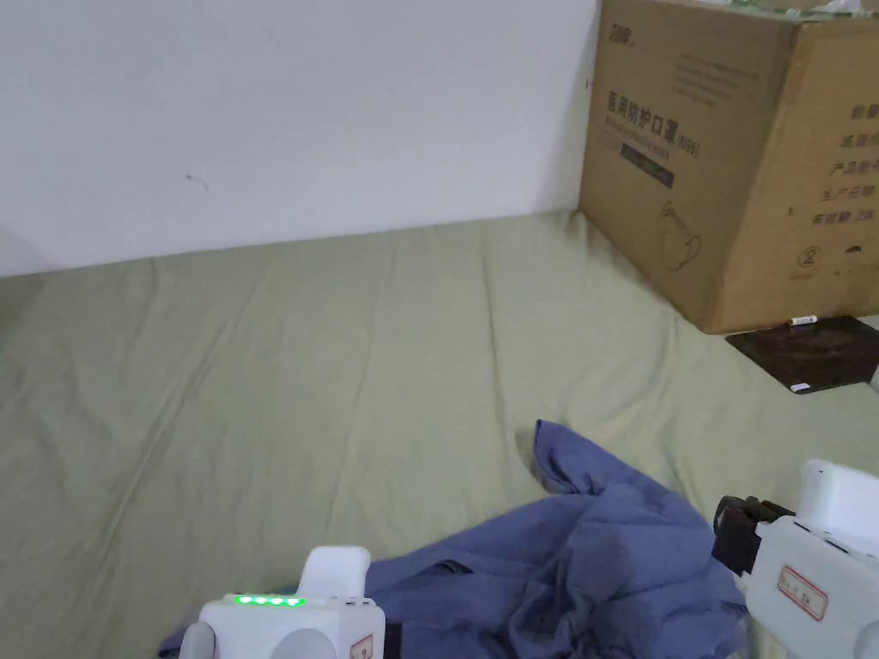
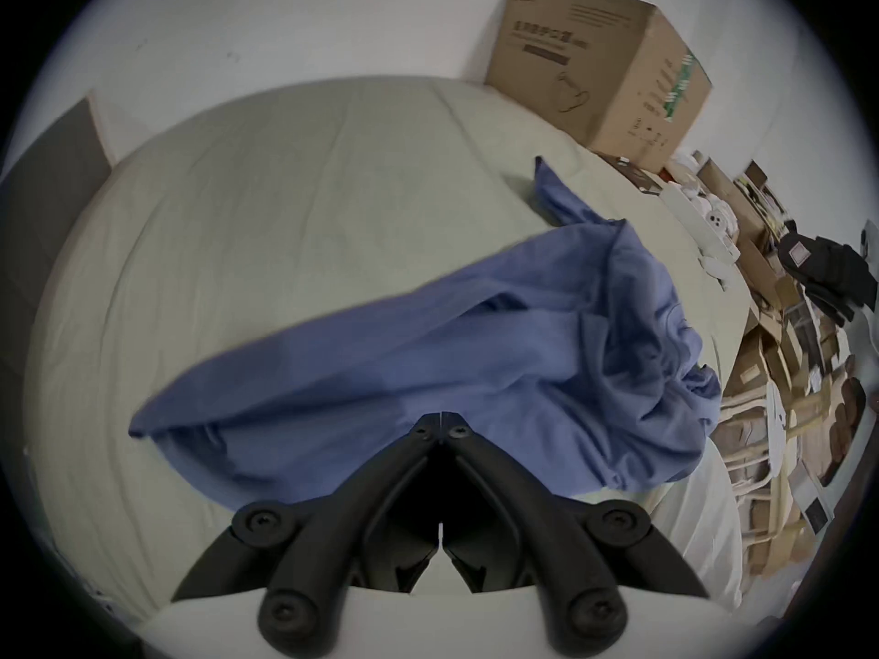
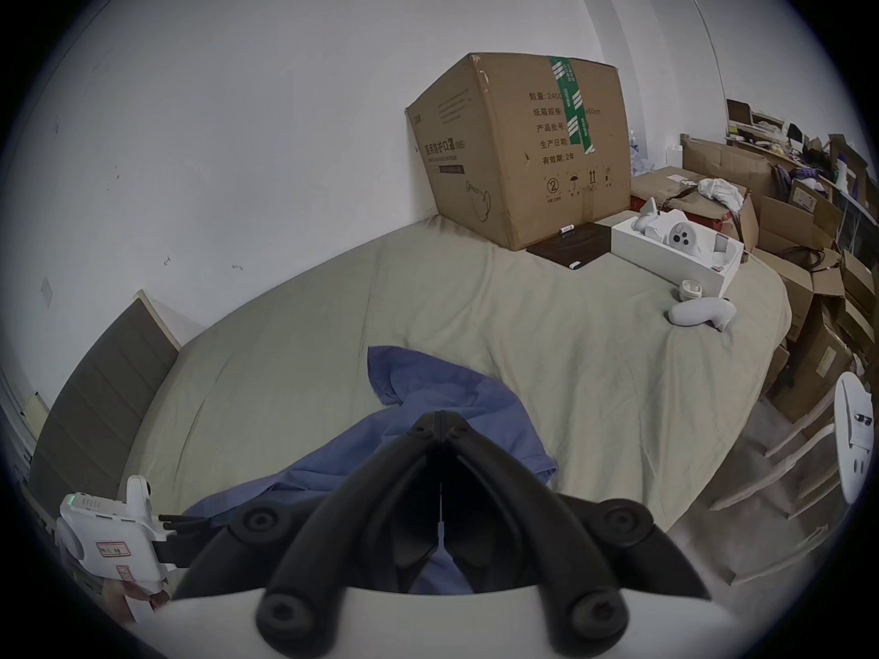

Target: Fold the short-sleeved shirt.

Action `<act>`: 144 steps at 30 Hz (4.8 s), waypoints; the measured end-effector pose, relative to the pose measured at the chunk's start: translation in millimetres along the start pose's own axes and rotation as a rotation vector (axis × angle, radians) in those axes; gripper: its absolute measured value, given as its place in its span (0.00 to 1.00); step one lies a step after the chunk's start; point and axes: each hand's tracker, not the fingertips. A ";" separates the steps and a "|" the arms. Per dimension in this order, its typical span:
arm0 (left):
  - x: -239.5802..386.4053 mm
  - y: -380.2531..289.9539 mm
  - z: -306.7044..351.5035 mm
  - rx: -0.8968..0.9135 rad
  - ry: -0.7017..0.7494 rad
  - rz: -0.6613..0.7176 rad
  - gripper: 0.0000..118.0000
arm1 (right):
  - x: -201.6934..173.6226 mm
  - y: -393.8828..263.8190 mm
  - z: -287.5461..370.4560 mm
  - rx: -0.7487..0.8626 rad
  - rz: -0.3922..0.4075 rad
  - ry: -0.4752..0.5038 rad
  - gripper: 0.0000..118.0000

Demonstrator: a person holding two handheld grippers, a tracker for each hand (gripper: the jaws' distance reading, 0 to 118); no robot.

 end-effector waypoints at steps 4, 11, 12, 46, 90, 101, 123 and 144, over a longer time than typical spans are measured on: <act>11.3 11.5 -8.0 0.005 0.034 -0.088 0.00 | -1.6 -1.8 -6.5 -0.017 -0.002 0.011 0.00; 69.4 86.8 -41.4 0.056 -0.008 -0.276 0.69 | 8.9 -4.1 -25.6 -0.049 -0.013 -0.008 0.00; 78.5 97.5 -52.4 0.057 -0.018 -0.302 0.75 | 11.7 -4.6 -28.6 -0.055 -0.017 -0.015 0.00; 104.4 139.2 -112.4 0.009 -0.168 -0.358 0.00 | 54.4 55.0 -292.3 -0.587 0.180 -0.058 0.54; -89.2 201.0 266.5 0.523 0.323 -0.067 0.00 | -114.1 342.6 -20.1 0.045 0.137 0.167 0.02; -123.0 308.1 299.0 0.668 0.377 -0.040 0.00 | -186.8 434.8 -31.2 0.176 0.074 0.230 0.02; -177.3 177.3 48.7 0.259 0.246 0.051 0.00 | -121.3 210.4 -210.9 -0.232 0.095 0.120 0.02; -113.8 -90.8 135.2 0.114 0.219 0.043 0.00 | 49.3 -16.9 11.0 -0.442 0.015 0.065 0.02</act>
